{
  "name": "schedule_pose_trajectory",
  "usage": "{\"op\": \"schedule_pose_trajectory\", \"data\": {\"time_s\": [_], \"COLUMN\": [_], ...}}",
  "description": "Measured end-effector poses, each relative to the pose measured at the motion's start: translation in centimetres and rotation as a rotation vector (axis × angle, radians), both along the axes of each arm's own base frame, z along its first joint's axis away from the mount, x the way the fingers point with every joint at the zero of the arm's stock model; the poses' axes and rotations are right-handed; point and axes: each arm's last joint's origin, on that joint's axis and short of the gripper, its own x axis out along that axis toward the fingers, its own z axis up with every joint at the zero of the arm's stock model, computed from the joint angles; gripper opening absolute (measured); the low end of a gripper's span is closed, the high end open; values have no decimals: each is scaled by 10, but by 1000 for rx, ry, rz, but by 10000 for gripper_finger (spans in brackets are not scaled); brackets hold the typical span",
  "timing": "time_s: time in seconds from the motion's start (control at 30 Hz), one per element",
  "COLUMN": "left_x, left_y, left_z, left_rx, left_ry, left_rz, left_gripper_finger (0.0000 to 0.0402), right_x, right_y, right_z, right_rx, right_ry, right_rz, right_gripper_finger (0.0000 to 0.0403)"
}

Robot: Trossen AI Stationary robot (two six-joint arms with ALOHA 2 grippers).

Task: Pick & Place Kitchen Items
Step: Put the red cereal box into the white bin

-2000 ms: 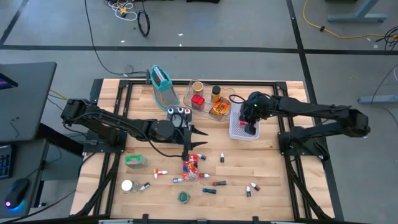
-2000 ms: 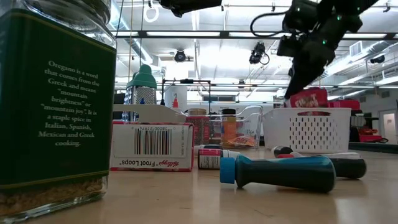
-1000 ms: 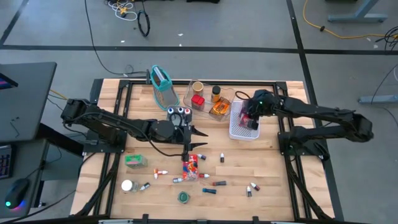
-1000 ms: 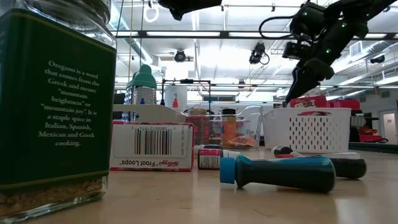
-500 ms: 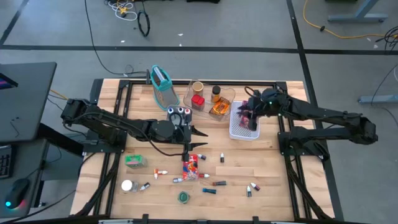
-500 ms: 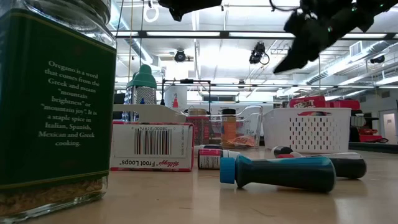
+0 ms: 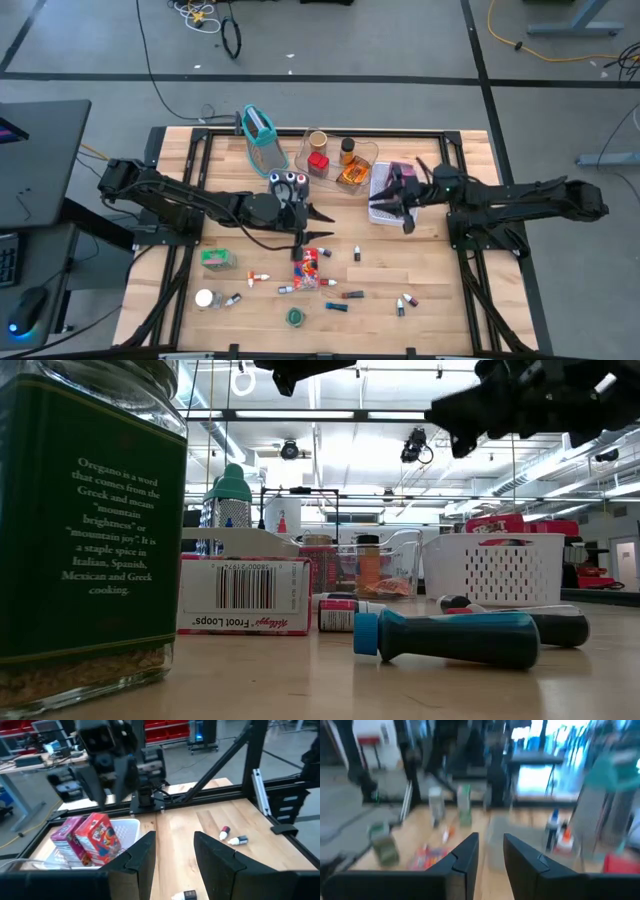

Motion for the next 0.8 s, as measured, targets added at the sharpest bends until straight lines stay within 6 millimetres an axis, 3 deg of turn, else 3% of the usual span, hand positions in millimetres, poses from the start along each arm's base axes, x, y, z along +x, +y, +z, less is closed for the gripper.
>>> {"op": "schedule_pose_trajectory", "data": {"time_s": [0.27, 0.57, 0.8], "left_x": [0, -5, -16], "left_y": [-1, -2, 2], "left_z": [0, -17, -38], "left_rx": [-37, -139, -334], "left_ry": [8, 192, 411], "left_rz": [-24, 1, 208], "left_gripper_finger": [142, 130, 113], "right_x": [1, 1, 1], "right_y": [-4, -6, -6], "right_z": [3, 3, 4], "right_rx": [-46, -67, -79], "right_ry": [-52, -48, -57], "right_rz": [-126, -200, -201], "right_gripper_finger": [95, 95, 95]}}
